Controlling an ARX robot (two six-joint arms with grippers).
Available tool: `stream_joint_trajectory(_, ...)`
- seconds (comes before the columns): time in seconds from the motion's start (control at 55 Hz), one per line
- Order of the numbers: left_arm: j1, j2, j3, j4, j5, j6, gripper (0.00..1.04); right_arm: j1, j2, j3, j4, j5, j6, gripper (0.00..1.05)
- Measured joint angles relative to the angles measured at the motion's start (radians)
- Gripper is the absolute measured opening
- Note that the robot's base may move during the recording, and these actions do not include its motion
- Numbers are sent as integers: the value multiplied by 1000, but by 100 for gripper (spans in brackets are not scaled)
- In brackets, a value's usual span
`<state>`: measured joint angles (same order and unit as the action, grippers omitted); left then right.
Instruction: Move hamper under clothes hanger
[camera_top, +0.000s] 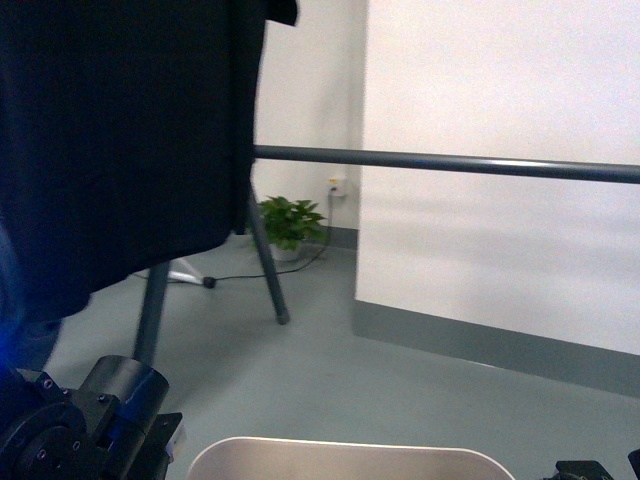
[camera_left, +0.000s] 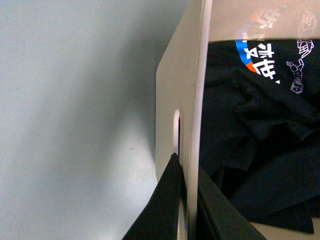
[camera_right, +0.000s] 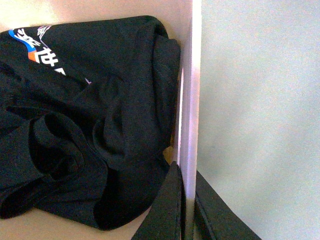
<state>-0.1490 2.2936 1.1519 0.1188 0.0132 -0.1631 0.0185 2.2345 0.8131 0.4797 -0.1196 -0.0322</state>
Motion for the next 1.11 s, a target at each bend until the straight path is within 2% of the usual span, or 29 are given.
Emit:
stream_joint_trajectory(0.473,0,0,0,0,0,0,5,0,0,-1,0,1,0,3)
stream_joint_trajectory(0.727,-28,0,1,0,19,0,5,-23,0,-6,0,17,2,3)
stream_joint_trajectory(1.109,10,0,1,0,-5,0,5,7,0,-4,0,-6,3,3)
